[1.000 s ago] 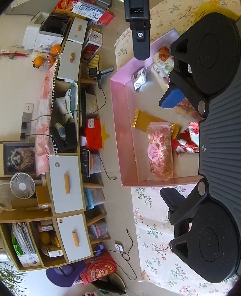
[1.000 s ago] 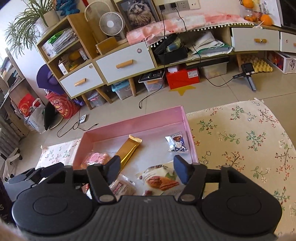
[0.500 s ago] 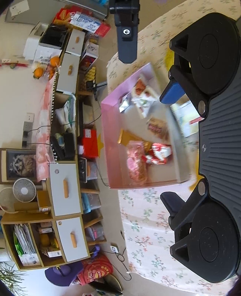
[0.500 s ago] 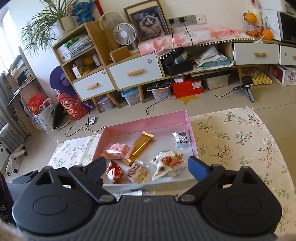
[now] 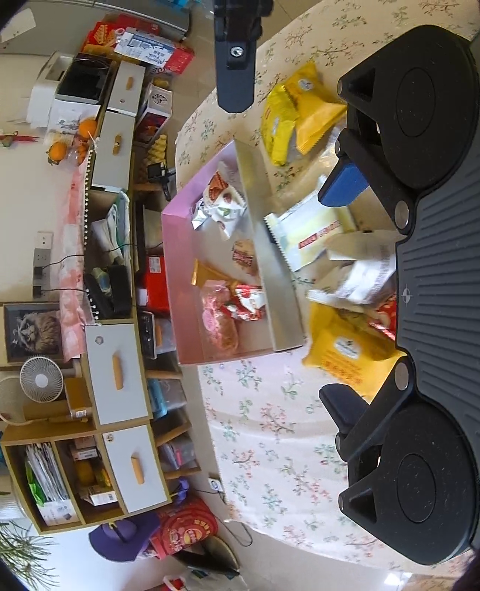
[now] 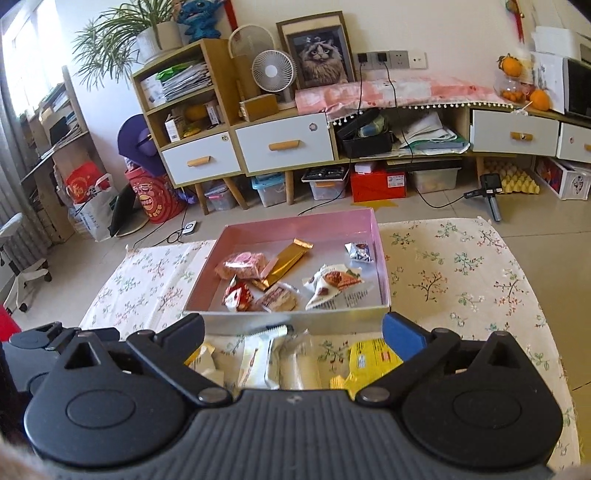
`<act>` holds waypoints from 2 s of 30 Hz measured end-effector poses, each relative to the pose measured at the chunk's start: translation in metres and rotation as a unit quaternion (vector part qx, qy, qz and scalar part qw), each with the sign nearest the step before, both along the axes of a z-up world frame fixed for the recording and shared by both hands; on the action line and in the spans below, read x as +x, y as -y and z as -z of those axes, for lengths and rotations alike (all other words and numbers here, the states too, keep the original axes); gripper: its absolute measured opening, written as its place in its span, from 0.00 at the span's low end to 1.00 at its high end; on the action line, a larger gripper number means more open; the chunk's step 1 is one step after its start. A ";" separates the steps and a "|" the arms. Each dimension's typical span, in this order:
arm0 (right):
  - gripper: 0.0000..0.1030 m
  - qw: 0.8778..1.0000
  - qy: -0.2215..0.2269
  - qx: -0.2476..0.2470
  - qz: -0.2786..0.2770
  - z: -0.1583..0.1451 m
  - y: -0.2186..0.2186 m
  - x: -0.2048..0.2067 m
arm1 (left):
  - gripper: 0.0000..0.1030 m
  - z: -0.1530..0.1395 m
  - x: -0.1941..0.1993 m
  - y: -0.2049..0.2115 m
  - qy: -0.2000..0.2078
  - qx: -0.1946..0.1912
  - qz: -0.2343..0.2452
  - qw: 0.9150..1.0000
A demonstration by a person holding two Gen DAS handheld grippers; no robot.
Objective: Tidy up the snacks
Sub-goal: 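Withdraw both tools from the box back over the snack pile, then grasp the red candy pack with the left tool while the right grasps the clear bread-stick bag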
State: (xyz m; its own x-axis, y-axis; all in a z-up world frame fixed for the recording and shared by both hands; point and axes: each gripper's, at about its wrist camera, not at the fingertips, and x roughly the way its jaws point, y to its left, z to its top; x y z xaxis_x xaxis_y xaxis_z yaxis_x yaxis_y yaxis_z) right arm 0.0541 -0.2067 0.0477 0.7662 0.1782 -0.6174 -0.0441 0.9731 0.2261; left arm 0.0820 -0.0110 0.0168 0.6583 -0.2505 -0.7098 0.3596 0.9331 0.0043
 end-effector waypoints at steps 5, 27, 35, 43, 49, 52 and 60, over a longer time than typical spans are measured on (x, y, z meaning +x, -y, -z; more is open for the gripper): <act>1.00 1.000 0.006 -0.023 -0.010 0.010 -0.004 -0.013 | 1.00 0.011 -0.012 -0.012 0.001 -0.009 0.009 1.000; 1.00 0.991 0.010 -0.094 -0.091 0.057 -0.026 -0.040 | 0.98 0.058 -0.043 -0.032 0.043 0.002 0.065 0.997; 0.96 0.987 0.010 -0.104 -0.123 0.068 -0.032 -0.034 | 0.82 0.066 -0.041 -0.028 0.036 -0.009 0.074 0.997; 0.69 0.988 -0.018 -0.092 -0.119 0.076 -0.035 -0.017 | 0.63 0.067 -0.036 -0.028 0.035 -0.014 0.070 0.997; 0.54 0.988 -0.037 -0.098 -0.115 0.081 -0.040 -0.011 | 0.48 0.066 -0.031 -0.032 0.033 -0.017 0.053 0.998; 0.53 0.987 -0.049 -0.105 -0.108 0.084 -0.041 -0.009 | 0.43 0.066 -0.029 -0.034 0.028 -0.021 0.047 0.998; 0.43 0.988 -0.065 -0.109 -0.091 0.089 -0.038 -0.007 | 0.41 0.064 -0.026 -0.035 0.015 -0.027 0.040 0.999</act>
